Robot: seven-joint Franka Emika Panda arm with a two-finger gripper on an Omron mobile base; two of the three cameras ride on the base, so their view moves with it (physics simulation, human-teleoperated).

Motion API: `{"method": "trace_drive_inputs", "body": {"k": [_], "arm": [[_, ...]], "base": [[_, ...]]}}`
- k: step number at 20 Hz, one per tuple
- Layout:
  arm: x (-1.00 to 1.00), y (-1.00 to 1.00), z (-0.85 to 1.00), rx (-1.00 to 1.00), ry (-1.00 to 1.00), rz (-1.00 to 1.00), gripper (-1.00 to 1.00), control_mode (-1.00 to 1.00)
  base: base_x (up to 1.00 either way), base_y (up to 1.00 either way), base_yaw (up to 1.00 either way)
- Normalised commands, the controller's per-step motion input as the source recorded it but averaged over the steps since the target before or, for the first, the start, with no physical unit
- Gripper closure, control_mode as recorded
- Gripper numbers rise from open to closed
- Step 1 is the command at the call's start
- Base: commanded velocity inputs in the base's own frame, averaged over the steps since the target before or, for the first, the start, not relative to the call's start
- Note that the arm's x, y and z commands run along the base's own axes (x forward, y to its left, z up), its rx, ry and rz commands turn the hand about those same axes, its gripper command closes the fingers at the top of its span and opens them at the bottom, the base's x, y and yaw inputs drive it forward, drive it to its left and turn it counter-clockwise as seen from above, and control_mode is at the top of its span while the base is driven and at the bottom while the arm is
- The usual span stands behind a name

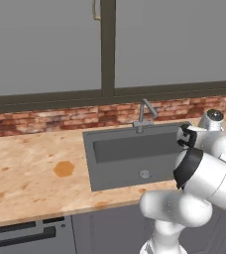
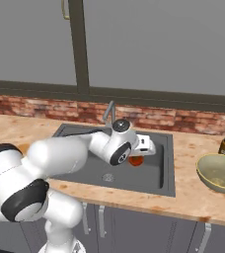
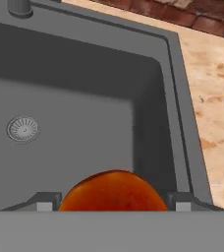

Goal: Pick the tomato from the sink and place it in the bowl. Then pick the bowl and place it in the microwave. Then close the microwave door and press the start button.

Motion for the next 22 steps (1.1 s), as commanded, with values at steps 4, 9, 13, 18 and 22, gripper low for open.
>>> {"method": "trace_drive_inputs", "body": {"k": [4,9,13,18,22], "arm": [[-0.25,-0.8,1.0,-0.02,0.0,0.0,1.0,-1.0],[-0.29,-0.98,0.98,0.0,0.0,-0.03,1.0,-1.0],[-0.13,-1.0,0.56,0.0,0.04,-0.19,1.0,-1.0],[0.0,-0.89,-0.01,0.0,0.16,-0.4,1.0,-1.0],[0.0,-0.44,-0.27,0.0,0.04,-0.46,1.0,-1.0]], "base": [[0.0,0.0,0.0],[0.0,0.0,0.0],[0.0,0.0,0.0],[0.0,0.0,0.0],[0.0,0.0,0.0]]}}
